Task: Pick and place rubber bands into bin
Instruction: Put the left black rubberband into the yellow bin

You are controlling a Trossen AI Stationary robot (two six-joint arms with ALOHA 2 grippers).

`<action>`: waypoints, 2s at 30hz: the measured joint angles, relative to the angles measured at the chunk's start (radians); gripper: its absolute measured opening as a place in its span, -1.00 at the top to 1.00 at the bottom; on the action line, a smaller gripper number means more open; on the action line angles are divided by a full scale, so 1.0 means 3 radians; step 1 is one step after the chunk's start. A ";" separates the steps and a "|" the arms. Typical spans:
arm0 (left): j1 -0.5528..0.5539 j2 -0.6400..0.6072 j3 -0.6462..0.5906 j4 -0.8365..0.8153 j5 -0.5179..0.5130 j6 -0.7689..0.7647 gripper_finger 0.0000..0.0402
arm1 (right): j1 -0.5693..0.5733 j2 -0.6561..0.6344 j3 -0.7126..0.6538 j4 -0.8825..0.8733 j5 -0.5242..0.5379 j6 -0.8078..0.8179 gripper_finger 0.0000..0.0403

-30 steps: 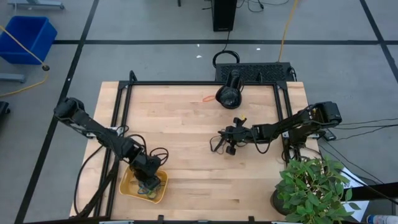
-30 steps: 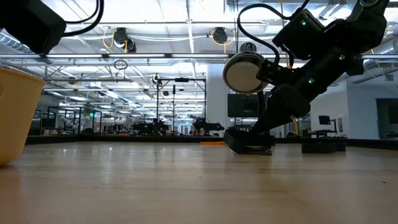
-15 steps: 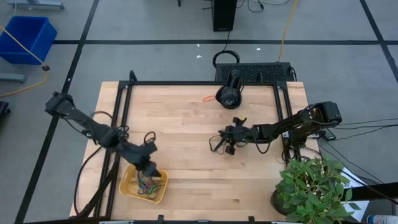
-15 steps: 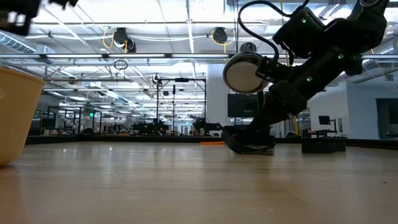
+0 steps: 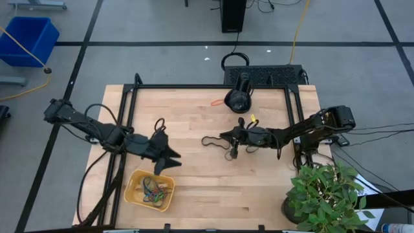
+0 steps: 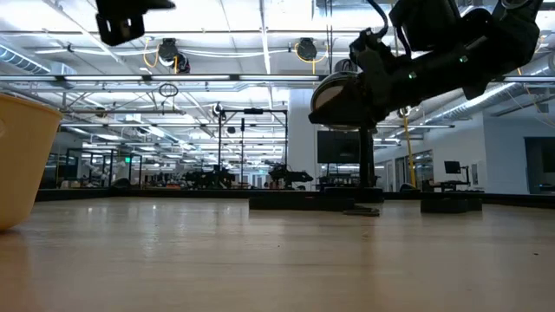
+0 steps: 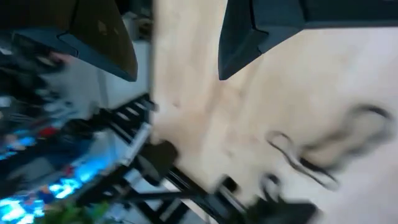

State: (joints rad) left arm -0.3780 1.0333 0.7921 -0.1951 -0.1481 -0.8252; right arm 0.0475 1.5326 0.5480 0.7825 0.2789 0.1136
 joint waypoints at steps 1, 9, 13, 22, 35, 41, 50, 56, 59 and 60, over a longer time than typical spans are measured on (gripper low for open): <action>0.0036 0.0001 0.0000 -0.0023 -0.0084 0.0083 -0.14 | 0.0000 0.0000 0.0000 0.0026 -0.0064 -0.0003 0.86; 0.0365 0.0123 0.0000 -0.0028 -0.0409 0.0881 -0.14 | 0.0003 -0.0003 0.0003 -0.0266 -0.1030 -0.0122 0.86; 0.0518 0.0201 0.0000 -0.0032 -0.0410 0.1052 -0.14 | 0.0001 -0.0001 0.0001 -0.0680 -0.1024 -0.0054 0.86; 0.0723 0.0249 0.0000 -0.0041 -0.0222 0.1332 -0.14 | 0.0032 -0.0003 0.0001 -0.0515 -0.1023 -0.0243 0.79; 0.0783 0.0252 0.0000 -0.0056 -0.0180 0.1346 -0.14 | 0.0032 -0.0004 0.0001 -0.0648 -0.0760 -0.0150 0.02; 0.0783 0.0252 0.0000 -0.0057 -0.0180 0.1340 -0.14 | 0.0035 -0.0004 0.0001 -0.0972 -0.0760 -0.0612 -0.08; 0.0783 0.0251 0.0000 -0.0058 -0.0180 0.1329 -0.14 | 0.0021 -0.0004 0.0001 -0.0982 -0.0583 -0.1046 -0.05; 0.0783 0.0250 0.0000 -0.0058 -0.0205 0.1350 -0.14 | -0.0027 -0.0003 0.0001 -0.1130 -0.0582 -0.0974 0.03; 0.0783 0.0250 0.0000 -0.0058 -0.0206 0.1365 -0.14 | -0.0039 0.0041 0.0001 -0.1156 -0.0582 -0.0939 0.07; 0.0783 0.0250 0.0000 -0.0058 -0.0206 0.1366 -0.14 | -0.0039 0.0070 0.0001 -0.1147 -0.0582 -0.0941 0.08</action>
State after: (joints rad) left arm -0.1432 1.1084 0.7921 -0.2127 -0.2100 -0.4153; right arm 0.0357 1.5536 0.5484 0.4385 0.1043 -0.1688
